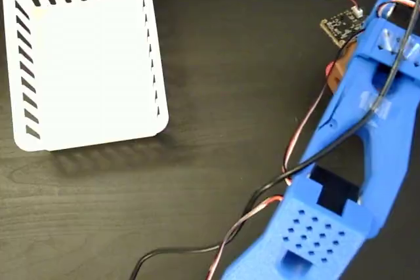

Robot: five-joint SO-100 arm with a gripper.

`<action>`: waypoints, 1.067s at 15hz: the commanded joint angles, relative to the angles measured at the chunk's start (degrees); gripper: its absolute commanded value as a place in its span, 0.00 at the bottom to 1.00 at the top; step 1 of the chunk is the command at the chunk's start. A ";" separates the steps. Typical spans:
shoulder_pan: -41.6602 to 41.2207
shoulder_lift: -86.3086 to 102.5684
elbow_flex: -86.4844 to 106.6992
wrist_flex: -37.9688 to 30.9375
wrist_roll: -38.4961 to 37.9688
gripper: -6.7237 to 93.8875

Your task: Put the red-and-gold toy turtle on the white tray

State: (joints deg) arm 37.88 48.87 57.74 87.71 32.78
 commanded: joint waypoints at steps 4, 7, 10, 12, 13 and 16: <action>1.41 3.87 -0.18 -0.62 0.62 0.07; 2.20 9.23 -0.26 0.44 -2.20 0.07; 1.93 16.44 -2.90 4.48 -6.59 0.07; 0.79 20.57 -7.82 9.14 -8.17 0.07; -0.09 22.94 -9.93 10.90 -8.96 0.07; -5.27 29.71 -12.74 13.18 -10.90 0.07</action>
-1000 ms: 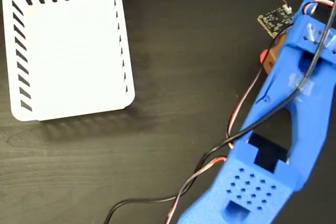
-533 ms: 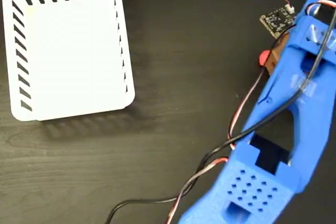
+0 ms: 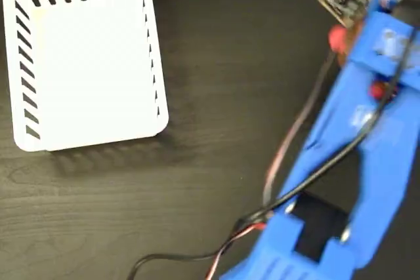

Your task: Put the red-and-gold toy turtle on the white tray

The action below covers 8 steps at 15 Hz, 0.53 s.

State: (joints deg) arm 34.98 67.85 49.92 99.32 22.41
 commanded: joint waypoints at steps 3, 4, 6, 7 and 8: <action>-12.74 15.91 -2.81 3.34 -0.09 0.07; -16.70 17.31 -1.93 3.34 0.44 0.07; -25.49 18.72 -0.97 3.60 2.20 0.07; -29.97 18.98 -0.79 3.78 3.34 0.07; -34.80 18.90 -0.35 3.78 4.22 0.07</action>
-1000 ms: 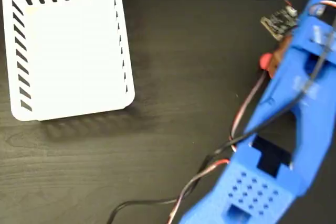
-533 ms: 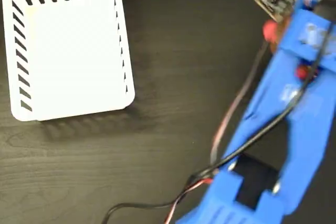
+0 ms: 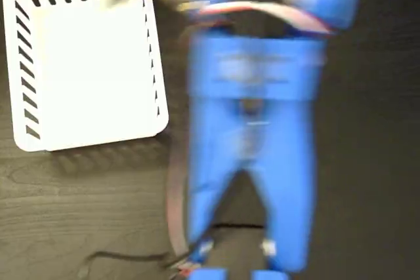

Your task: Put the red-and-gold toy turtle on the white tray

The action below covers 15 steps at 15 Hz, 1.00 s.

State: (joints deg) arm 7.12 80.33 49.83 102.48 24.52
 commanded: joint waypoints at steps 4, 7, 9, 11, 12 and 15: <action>-23.29 4.66 6.94 -5.80 4.57 0.07; -28.04 -0.09 10.63 -10.28 7.82 0.07; -28.39 -4.75 10.37 -12.22 9.14 0.07; -27.60 -7.82 10.55 -14.50 9.05 0.07; -27.07 -9.32 10.37 -15.56 8.61 0.07; -25.31 -12.74 9.05 -15.73 8.61 0.07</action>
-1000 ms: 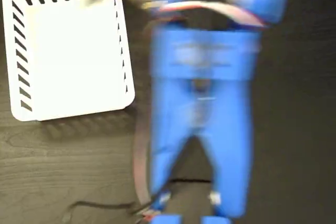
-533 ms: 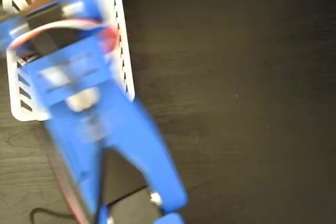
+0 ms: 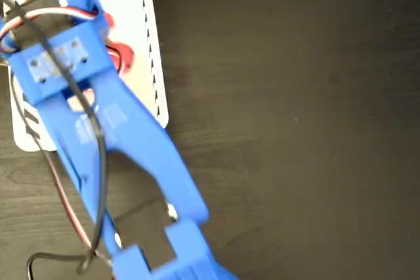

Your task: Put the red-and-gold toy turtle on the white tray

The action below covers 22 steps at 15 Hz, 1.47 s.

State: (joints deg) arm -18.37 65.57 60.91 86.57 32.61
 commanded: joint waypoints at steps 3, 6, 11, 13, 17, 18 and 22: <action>2.37 -0.18 -2.37 -0.53 0.88 0.07; 3.78 -1.32 -2.37 -2.02 1.32 0.07; 3.69 -3.52 -2.55 -4.04 1.67 0.08; 3.08 -4.39 -2.55 -4.13 1.85 0.12; 2.29 -5.54 -2.64 -4.75 2.37 0.35; 1.93 -5.71 -2.64 -4.75 2.37 0.44; 1.14 -5.80 -2.64 -4.66 2.99 0.60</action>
State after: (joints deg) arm -16.61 56.69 60.91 81.39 34.72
